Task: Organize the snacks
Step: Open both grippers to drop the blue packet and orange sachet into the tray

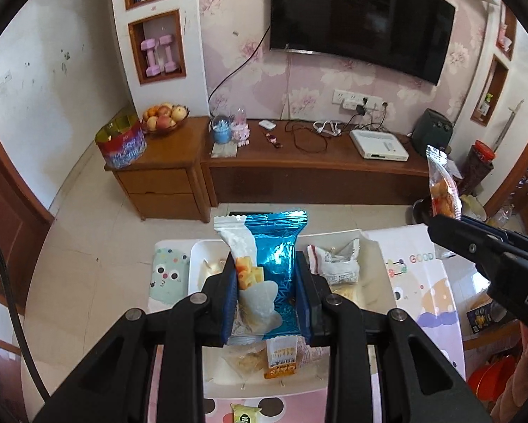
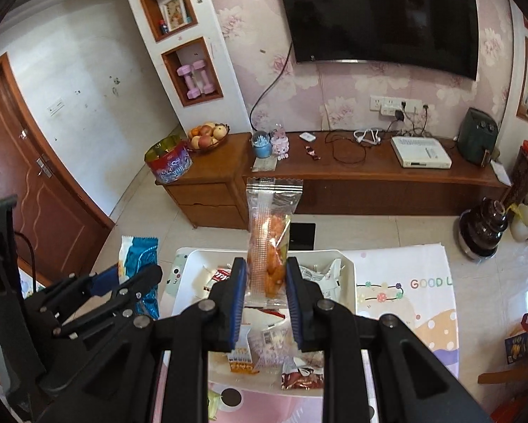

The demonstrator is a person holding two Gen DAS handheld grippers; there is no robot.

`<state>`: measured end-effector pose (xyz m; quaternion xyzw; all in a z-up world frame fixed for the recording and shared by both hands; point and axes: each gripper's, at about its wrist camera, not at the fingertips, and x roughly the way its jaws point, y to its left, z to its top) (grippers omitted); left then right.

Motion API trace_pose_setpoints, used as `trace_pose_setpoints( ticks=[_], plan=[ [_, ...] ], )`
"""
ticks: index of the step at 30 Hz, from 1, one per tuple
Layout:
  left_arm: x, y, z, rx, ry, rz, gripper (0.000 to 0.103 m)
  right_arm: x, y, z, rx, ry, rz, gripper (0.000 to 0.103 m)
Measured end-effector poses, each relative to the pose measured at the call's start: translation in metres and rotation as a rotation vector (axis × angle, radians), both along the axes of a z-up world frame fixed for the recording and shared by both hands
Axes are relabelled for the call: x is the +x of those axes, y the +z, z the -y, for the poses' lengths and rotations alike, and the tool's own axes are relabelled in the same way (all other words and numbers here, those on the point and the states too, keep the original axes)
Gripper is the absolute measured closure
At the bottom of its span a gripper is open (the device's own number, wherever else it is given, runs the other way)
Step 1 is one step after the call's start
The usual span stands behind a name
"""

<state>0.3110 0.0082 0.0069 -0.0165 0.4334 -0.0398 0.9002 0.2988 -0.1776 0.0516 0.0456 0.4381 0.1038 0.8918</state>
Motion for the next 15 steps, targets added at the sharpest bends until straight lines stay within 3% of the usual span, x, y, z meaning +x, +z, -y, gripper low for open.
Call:
trace_pose_setpoints(
  ticks=[11,12,14,15],
  plan=[
    [0.016,-0.055,0.013,0.020,0.026,-0.108,0.075,0.015,-0.069,0.005,-0.012,0.002,-0.146,0.081],
    [0.017,-0.060,0.013,0.021,0.032,-0.117,0.070,0.015,-0.076,0.005,-0.013,0.004,-0.161,0.080],
    [0.021,-0.071,0.013,0.007,0.032,-0.147,0.038,0.016,-0.087,0.005,-0.018,0.010,-0.189,0.080],
    [0.022,-0.076,0.013,0.005,0.036,-0.163,0.011,0.017,-0.094,0.005,-0.022,0.014,-0.209,0.079]
  ],
)
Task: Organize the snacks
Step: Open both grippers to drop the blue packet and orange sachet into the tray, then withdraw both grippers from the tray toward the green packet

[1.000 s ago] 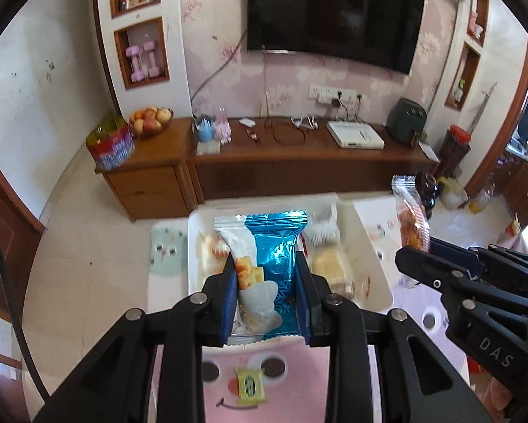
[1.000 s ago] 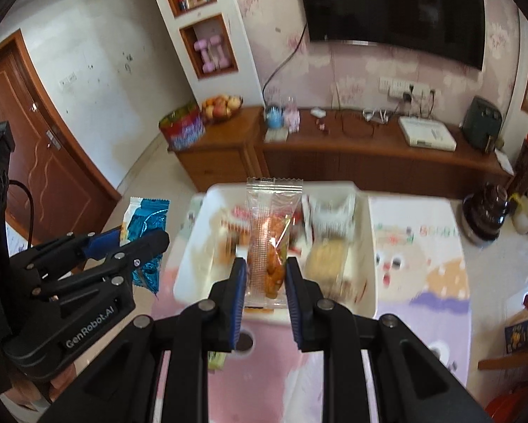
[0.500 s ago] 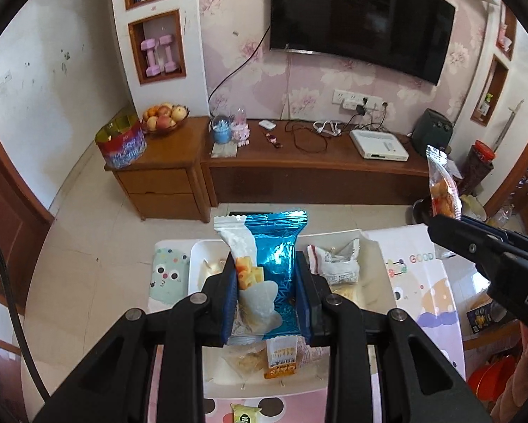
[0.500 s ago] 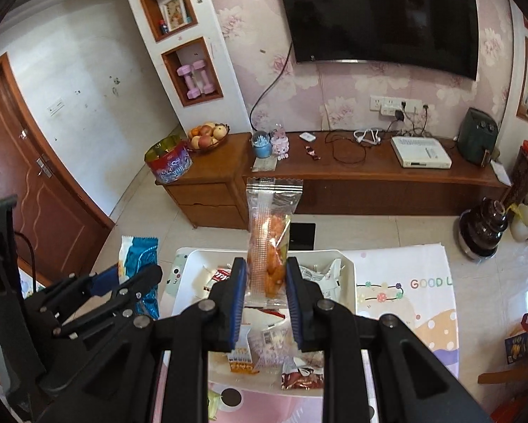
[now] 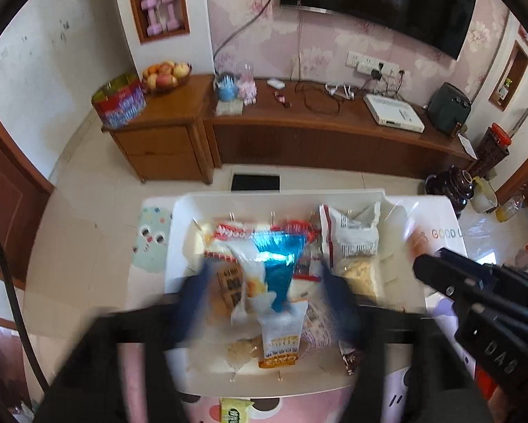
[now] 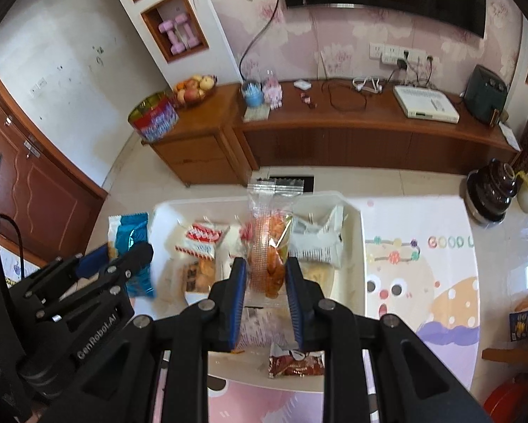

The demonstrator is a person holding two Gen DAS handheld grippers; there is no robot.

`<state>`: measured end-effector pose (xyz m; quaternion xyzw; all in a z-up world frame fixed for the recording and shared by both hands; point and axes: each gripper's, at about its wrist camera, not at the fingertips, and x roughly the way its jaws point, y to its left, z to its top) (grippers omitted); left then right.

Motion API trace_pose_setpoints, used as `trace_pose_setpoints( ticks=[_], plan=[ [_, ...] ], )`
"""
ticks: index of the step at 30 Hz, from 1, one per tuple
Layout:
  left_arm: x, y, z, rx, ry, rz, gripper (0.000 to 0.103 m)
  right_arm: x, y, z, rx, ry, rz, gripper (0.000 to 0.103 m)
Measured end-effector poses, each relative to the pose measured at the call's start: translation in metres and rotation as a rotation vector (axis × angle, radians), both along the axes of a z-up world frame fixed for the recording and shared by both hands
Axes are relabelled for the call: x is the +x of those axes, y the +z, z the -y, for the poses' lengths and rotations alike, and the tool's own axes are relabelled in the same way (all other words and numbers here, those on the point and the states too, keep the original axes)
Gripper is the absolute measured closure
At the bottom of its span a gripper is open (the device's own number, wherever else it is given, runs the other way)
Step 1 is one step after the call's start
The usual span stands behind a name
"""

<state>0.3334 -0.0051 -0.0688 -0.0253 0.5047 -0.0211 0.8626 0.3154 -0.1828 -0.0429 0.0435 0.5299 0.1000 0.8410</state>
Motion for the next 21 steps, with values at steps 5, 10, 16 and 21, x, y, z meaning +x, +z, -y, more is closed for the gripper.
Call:
trace_pose_setpoints(
  ticks=[5,10,16,21],
  plan=[
    [0.002,-0.024,-0.008,-0.004,0.045,-0.056,0.008,0.000,-0.023,0.007,-0.010,-0.030,-0.061,0.069],
    [-0.007,-0.034,-0.013,-0.005,0.065,-0.072,0.008,-0.007,-0.032,0.011,-0.017,-0.036,-0.081,0.068],
    [-0.018,-0.027,-0.010,-0.018,0.064,-0.052,0.008,-0.016,-0.028,0.014,-0.019,-0.040,-0.071,0.068],
    [-0.028,-0.017,-0.007,-0.008,0.050,-0.035,0.008,-0.023,-0.020,0.013,-0.023,-0.042,-0.050,0.068]
  ],
)
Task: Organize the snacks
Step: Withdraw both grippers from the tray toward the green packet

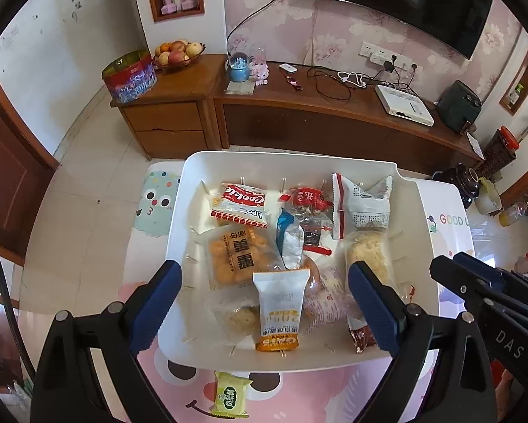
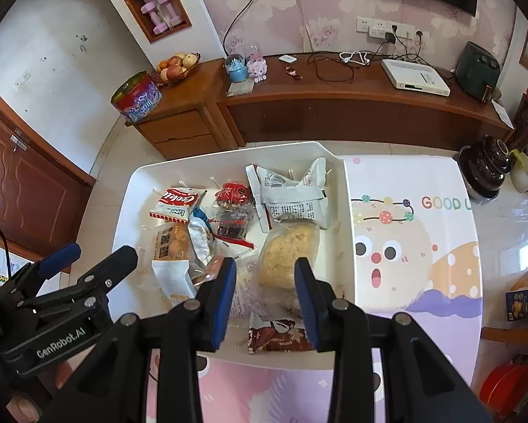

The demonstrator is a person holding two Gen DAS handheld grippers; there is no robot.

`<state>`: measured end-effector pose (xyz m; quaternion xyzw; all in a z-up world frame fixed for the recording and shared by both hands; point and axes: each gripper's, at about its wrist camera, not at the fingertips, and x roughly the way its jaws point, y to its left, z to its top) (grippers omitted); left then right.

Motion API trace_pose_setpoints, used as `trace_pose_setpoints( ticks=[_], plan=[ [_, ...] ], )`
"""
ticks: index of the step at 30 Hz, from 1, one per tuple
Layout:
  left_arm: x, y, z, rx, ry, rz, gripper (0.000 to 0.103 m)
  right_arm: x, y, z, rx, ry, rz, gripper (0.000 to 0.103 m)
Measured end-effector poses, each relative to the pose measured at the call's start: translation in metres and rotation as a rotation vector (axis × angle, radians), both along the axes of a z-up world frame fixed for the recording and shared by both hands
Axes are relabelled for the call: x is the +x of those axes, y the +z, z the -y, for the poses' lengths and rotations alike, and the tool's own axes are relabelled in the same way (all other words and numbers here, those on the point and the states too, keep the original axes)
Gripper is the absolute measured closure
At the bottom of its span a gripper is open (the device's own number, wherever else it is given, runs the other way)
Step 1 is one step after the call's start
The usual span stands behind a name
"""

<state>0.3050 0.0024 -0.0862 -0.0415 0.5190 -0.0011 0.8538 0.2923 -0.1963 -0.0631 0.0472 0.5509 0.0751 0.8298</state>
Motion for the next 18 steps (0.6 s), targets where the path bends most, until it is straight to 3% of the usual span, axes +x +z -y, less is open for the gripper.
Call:
trace_pose_setpoints(
  ticks=[18],
  plan=[
    [-0.075,0.052,-0.009,0.001,-0.056,0.148,0.008,-0.065,0.036,-0.011,-0.040,-0.010,0.095,0.068]
  ],
)
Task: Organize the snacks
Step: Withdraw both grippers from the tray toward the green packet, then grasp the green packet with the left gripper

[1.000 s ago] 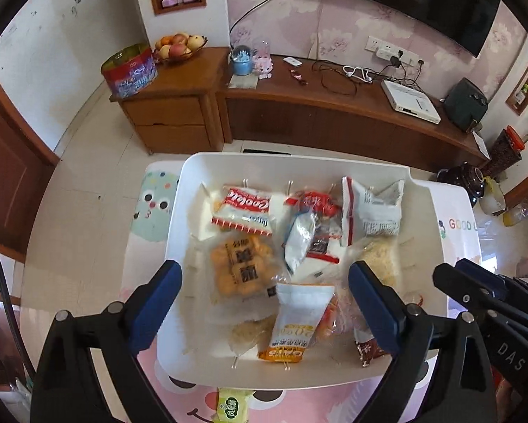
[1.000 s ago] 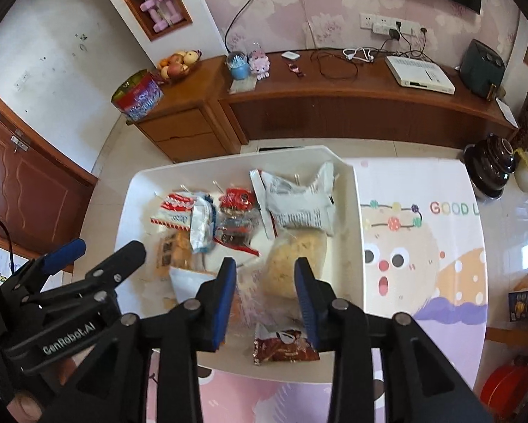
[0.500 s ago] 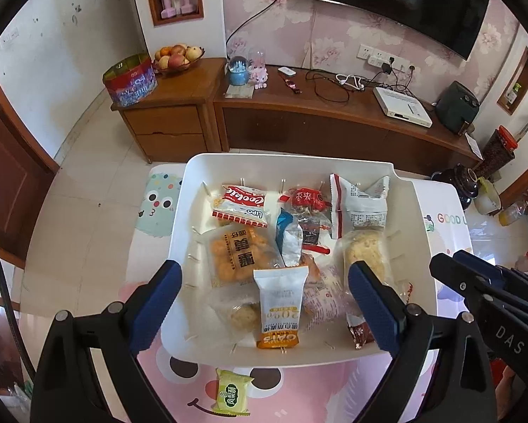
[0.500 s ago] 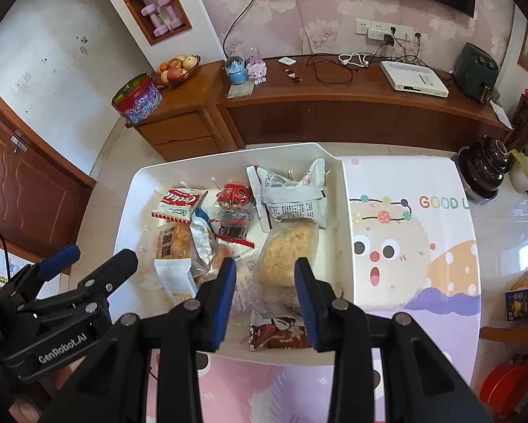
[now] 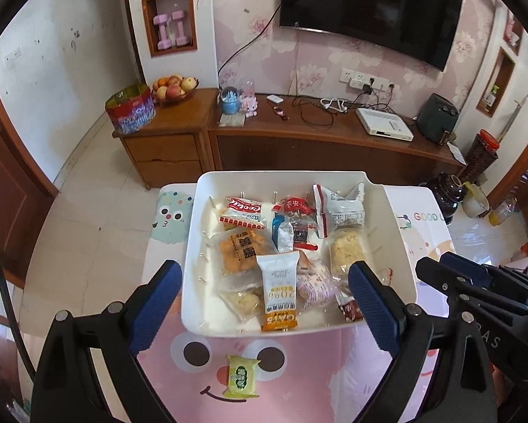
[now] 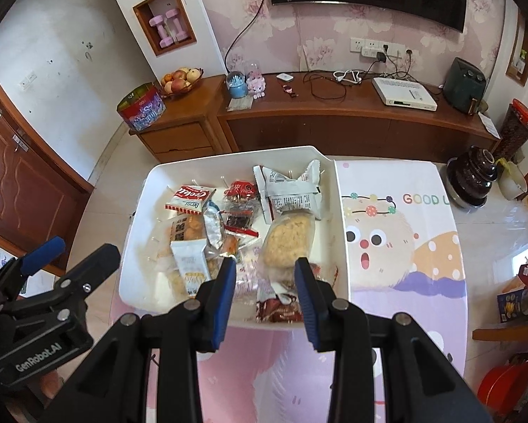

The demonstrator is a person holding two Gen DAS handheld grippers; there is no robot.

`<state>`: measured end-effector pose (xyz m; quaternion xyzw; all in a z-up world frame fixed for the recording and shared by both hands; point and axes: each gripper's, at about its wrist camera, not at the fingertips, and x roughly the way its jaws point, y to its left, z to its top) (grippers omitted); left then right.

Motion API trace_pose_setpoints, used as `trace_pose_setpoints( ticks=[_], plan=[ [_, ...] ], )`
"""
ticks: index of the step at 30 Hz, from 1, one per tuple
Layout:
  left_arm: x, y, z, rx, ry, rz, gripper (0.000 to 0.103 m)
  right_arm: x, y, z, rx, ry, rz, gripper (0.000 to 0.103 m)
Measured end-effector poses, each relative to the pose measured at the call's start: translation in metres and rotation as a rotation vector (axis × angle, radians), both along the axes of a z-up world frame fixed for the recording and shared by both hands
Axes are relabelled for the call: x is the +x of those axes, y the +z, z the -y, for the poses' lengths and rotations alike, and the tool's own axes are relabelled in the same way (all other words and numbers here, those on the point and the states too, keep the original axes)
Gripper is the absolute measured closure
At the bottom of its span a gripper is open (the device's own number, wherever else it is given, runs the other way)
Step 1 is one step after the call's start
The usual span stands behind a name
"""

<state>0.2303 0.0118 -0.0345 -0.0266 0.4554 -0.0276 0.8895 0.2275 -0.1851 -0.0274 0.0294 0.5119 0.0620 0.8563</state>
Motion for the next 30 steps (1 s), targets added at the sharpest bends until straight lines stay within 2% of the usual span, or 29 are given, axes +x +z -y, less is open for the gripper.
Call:
trace_pose_setpoints(
  ticks=[6,12,17,24,30],
  plan=[
    [-0.036,0.007,-0.013,-0.014,-0.022,0.045,0.008,-0.033,0.008,-0.005,0.010,0.022,0.046,0.068],
    [-0.069,-0.006,-0.022,-0.006,-0.029,0.055,0.008,-0.064,-0.002,-0.007,0.044,0.025,0.049,0.068],
    [-0.089,-0.034,-0.020,0.018,-0.042,0.029,0.008,-0.083,-0.027,-0.012,0.041,0.038,0.007,0.068],
    [-0.096,-0.095,-0.015,0.020,-0.049,-0.103,0.008,-0.095,-0.077,-0.013,0.033,0.034,-0.089,0.068],
    [-0.093,-0.138,-0.017,0.023,-0.038,-0.172,0.008,-0.096,-0.114,-0.008,0.030,0.008,-0.151,0.068]
  ],
)
